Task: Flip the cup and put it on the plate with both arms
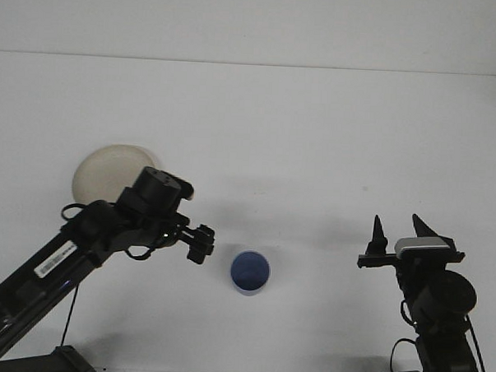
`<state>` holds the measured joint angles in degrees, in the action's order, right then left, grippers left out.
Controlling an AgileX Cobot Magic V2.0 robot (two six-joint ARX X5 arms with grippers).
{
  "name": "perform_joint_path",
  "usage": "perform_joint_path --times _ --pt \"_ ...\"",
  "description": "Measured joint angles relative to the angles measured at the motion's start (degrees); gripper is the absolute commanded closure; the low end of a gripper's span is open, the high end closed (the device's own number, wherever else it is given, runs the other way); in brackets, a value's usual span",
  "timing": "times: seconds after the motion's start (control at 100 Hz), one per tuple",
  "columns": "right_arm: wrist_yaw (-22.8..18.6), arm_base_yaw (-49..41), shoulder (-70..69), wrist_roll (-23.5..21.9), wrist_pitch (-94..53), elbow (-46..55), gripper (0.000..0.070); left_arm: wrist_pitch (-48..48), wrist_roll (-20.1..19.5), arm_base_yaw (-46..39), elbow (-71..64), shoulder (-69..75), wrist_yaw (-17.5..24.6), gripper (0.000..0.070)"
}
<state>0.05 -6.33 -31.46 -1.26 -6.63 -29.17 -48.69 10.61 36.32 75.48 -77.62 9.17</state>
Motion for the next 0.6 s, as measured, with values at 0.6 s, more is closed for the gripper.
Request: perform_joint_path --times 0.6 --pt "0.00 0.00 0.00 0.00 0.02 0.00 0.0216 2.73 0.81 11.13 3.98 -17.73 -3.41 0.0195"
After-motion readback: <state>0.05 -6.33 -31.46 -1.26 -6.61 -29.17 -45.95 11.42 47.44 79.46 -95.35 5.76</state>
